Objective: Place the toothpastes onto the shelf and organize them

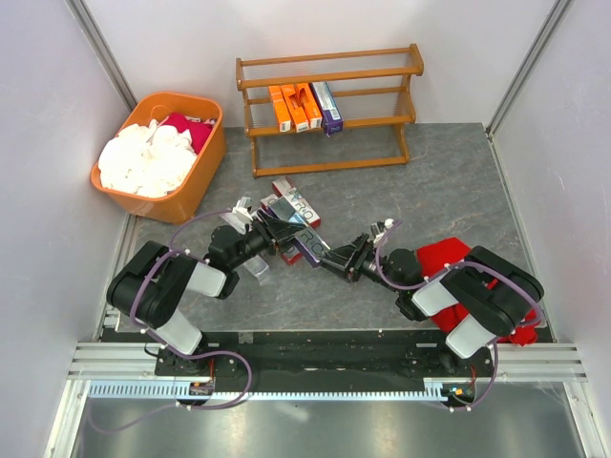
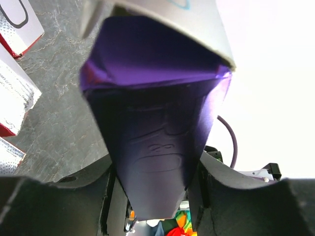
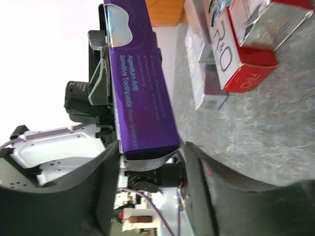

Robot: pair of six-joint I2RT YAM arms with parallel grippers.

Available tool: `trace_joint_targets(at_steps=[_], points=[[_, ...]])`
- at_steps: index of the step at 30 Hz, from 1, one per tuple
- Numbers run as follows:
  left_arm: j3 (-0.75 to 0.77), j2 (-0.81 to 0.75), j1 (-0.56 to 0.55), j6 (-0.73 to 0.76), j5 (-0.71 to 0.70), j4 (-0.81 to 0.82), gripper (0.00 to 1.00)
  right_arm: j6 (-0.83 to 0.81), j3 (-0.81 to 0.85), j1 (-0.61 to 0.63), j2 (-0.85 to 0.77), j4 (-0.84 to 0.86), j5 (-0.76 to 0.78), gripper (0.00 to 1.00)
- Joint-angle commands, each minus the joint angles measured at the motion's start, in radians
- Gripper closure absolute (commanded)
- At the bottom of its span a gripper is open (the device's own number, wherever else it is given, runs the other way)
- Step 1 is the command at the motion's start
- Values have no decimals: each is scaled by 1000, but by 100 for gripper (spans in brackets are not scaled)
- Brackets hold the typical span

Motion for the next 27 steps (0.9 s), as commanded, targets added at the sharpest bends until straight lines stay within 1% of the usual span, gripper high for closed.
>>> trace_joint_targets(at_steps=[1, 5, 6, 8, 9, 11, 12, 13, 14, 15, 17, 19, 22, 25, 26, 27], points=[[35, -25, -10, -45, 0, 400, 46, 34, 2, 4, 35, 293, 1, 42], [33, -22, -12, -46, 7, 400, 39, 23, 0, 4, 24, 296, 11, 47], [32, -22, -12, -46, 9, 400, 37, 19, 2, 3, 15, 293, 12, 50], [28, -23, -10, -46, 10, 400, 36, 7, 14, 4, 9, 278, 11, 50], [28, -23, -10, -48, 9, 400, 38, 3, 22, 4, 4, 269, 9, 49], [30, -31, -10, -54, 9, 400, 41, -7, 26, 4, 1, 246, 9, 46], [32, -34, -10, -57, 10, 400, 44, -10, 26, 6, 1, 238, 12, 40], [33, -36, -12, -59, 9, 401, 46, -13, 23, 4, -2, 232, 17, 36], [35, -36, -10, -68, 9, 400, 46, -21, 22, 4, -4, 215, 24, 34], [35, -37, -10, -73, 9, 401, 48, -24, 23, 4, -4, 210, 26, 26], [33, -37, -12, -77, 10, 400, 48, -29, 22, 4, -4, 212, 32, 19], [33, -36, -12, -79, 9, 401, 48, -30, 34, 1, -1, 220, 35, 17], [33, -34, -18, -85, 7, 400, 49, -32, 59, 4, 3, 233, 32, 18], [33, -31, -19, -85, 6, 400, 48, -20, 80, 3, 9, 262, 26, 25], [35, -30, -19, -85, 7, 401, 48, -15, 83, 4, 10, 278, 23, 30], [35, -28, -21, -85, 6, 400, 48, -12, 89, 4, 12, 285, 21, 33]])
